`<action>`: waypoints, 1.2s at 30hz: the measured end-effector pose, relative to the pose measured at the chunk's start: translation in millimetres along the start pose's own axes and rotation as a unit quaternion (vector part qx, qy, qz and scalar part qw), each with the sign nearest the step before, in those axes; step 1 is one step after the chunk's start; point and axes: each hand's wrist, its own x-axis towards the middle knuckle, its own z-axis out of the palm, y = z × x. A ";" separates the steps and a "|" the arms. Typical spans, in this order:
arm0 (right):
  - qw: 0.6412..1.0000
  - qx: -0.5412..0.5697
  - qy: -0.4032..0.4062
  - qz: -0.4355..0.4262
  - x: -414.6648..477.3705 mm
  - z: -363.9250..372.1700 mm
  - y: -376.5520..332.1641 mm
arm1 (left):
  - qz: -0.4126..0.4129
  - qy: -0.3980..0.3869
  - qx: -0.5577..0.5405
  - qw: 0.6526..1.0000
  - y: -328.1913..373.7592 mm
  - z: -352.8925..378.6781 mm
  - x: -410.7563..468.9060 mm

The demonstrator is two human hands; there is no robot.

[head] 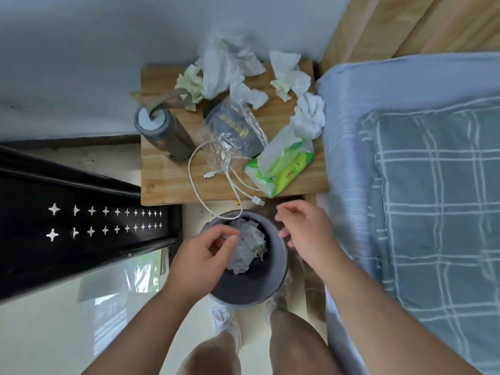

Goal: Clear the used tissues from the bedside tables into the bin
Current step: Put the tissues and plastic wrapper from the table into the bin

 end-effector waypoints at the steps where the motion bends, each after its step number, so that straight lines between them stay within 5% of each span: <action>1: 1.000 0.004 0.007 -0.006 -1.0 -6.3 -11.9 | 0.009 0.001 0.000 1.000 12.9 -3.6 2.3; 17: 0.981 -0.071 0.144 -0.109 70.4 -54.6 -131.0 | 0.075 0.037 -0.035 0.996 162.8 -22.4 125.8; 36: 0.965 -0.235 0.093 -0.075 159.2 -23.9 -130.8 | 0.146 -0.058 0.262 0.952 194.6 37.5 282.8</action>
